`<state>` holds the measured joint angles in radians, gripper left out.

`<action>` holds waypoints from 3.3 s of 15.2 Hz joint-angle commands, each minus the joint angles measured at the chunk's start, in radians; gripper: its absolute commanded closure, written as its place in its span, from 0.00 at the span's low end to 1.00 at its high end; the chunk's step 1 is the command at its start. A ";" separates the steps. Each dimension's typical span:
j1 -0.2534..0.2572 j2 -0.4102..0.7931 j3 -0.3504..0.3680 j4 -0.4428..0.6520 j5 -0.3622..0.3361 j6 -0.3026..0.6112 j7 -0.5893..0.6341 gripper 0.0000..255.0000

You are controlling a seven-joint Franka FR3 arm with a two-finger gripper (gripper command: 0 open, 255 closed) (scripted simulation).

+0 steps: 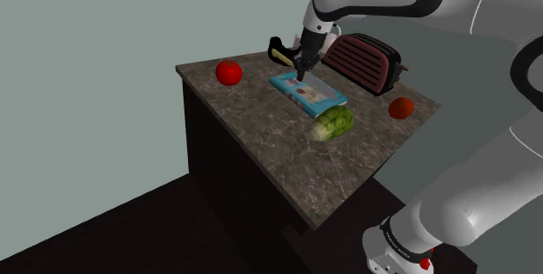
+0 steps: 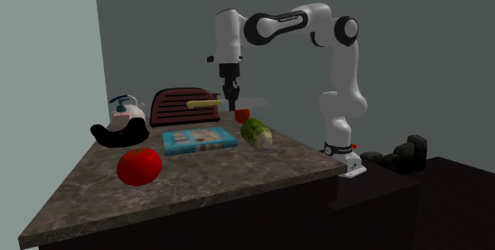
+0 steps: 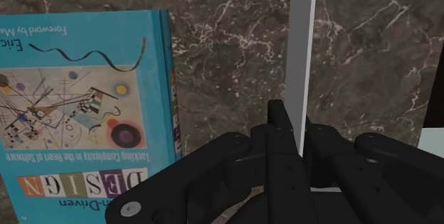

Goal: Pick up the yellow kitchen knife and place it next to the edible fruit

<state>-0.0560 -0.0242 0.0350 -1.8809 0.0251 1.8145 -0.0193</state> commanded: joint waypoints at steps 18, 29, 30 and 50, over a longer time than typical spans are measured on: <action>-0.194 -0.262 -0.248 -0.281 -0.083 0.019 -0.410 1.00; -0.304 -0.254 -0.427 -0.256 -0.143 0.015 -0.676 1.00; -0.313 -0.246 -0.444 -0.247 -0.146 0.015 -0.701 1.00; -0.360 -0.134 -0.552 -0.339 -0.133 0.220 -0.849 1.00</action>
<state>-0.4157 -0.1639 -0.5160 -2.2081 -0.1097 2.0174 -0.8672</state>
